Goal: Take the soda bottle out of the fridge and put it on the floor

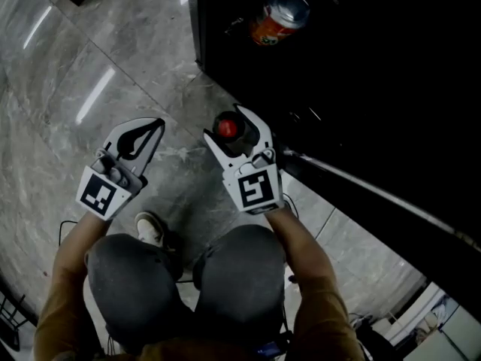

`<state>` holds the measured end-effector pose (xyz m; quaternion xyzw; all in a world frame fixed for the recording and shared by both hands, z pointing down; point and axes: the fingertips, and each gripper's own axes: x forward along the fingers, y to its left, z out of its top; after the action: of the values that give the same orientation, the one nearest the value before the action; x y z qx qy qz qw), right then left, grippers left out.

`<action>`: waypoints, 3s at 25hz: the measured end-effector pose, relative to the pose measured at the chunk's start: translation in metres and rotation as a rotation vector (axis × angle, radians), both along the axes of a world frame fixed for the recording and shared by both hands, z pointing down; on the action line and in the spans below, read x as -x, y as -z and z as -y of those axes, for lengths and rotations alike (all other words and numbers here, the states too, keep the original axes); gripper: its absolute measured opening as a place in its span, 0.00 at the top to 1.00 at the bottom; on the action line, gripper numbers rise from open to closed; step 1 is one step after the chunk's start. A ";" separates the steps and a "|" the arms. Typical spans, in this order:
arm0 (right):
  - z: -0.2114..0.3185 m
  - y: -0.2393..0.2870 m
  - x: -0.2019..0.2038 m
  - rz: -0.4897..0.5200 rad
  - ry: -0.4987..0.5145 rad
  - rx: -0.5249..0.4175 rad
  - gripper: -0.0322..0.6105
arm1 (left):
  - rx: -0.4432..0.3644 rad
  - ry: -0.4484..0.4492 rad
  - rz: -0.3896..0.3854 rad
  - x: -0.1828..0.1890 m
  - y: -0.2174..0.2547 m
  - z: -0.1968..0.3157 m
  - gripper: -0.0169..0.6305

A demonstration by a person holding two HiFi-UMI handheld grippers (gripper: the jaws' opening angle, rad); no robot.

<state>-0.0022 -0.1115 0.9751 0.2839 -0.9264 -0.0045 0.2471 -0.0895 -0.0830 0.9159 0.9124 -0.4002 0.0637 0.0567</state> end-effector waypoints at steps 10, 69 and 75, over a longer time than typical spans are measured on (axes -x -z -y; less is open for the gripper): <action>-0.001 -0.041 0.013 0.000 0.000 0.026 0.49 | -0.017 0.015 0.058 -0.001 -0.035 0.007 0.97; -0.011 -0.118 0.000 -0.042 -0.039 0.100 0.49 | 0.011 0.071 0.056 -0.001 -0.045 0.003 0.97; -0.012 -0.118 -0.002 -0.054 -0.043 0.094 0.49 | 0.009 0.067 0.059 -0.005 -0.044 0.003 0.97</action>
<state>-0.0004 -0.0998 1.0928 0.2914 -0.9124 0.0369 0.2851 -0.0844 -0.0861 0.9597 0.8959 -0.4319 0.0906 0.0513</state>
